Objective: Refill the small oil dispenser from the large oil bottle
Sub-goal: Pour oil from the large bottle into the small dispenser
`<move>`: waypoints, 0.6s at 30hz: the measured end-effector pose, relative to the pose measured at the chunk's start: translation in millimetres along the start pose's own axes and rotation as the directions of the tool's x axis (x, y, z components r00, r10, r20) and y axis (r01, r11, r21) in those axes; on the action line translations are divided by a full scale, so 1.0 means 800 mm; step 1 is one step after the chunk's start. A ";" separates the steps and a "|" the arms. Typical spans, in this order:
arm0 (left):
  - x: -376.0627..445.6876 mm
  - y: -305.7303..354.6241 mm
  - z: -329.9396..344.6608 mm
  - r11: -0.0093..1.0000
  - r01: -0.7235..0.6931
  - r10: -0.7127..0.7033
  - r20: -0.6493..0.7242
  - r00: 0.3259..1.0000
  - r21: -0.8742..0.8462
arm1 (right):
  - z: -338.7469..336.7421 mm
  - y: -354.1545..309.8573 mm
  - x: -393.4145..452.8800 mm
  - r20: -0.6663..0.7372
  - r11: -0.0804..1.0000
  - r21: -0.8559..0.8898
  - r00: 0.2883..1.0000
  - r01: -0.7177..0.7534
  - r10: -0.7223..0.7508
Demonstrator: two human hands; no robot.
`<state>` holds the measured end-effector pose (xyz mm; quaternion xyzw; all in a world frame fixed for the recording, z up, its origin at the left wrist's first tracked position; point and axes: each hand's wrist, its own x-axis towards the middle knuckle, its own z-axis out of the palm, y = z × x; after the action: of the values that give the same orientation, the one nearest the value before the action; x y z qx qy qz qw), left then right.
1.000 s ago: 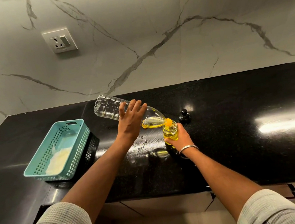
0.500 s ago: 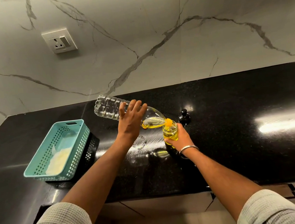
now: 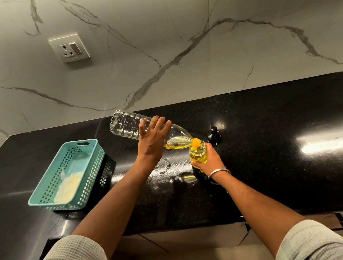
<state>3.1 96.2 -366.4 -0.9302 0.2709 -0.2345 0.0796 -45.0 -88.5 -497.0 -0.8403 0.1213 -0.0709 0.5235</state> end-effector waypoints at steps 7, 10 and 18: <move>0.002 0.001 -0.001 1.000 0.005 -0.005 0.017 1.000 0.010 | -0.001 -0.005 -0.004 -0.009 0.999 0.033 1.000 0.000 0.000; 0.002 0.000 0.000 1.000 0.004 -0.004 0.019 1.000 0.007 | -0.003 -0.008 -0.005 -0.006 1.000 0.028 1.000 0.005 -0.005; 0.003 0.000 -0.002 1.000 0.000 0.000 -0.011 1.000 0.003 | -0.004 -0.011 -0.006 -0.004 1.000 0.023 1.000 0.000 0.001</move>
<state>4.5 94.9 -364.2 -0.9288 0.2711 -0.2399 0.0794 -49.4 -86.5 -487.7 -0.8342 0.1218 -0.0738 0.5328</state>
